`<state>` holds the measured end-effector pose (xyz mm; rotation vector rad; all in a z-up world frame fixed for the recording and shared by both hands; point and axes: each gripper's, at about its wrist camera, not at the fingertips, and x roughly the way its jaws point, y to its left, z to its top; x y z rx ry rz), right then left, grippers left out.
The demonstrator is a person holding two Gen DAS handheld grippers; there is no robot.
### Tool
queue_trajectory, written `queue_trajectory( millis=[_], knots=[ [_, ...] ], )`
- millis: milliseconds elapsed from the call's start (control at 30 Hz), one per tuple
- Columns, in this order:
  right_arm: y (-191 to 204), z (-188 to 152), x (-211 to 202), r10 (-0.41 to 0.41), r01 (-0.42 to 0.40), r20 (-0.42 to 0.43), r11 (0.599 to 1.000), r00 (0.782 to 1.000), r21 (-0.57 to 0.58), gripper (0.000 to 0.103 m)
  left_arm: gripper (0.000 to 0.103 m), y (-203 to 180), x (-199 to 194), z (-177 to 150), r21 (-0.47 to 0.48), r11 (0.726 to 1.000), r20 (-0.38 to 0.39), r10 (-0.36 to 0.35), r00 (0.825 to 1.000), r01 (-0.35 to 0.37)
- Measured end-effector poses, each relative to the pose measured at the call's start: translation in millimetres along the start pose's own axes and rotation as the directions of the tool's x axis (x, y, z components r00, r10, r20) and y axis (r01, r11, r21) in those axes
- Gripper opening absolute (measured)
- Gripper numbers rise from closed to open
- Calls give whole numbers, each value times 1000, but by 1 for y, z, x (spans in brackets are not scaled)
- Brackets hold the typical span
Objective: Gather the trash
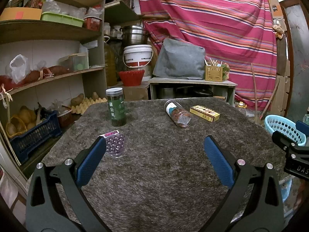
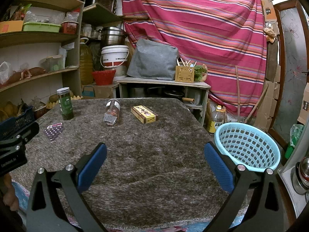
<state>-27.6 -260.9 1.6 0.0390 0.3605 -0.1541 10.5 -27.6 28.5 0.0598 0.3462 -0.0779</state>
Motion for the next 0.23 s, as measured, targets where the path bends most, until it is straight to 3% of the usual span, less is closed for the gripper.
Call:
queue_trajectory(
  millis=[233],
  knots=[
    [0,1,1,-1,1,1,1000,1000,0,99,98,1,1,2,-12,1000,-10,-4,1000,3]
  ],
)
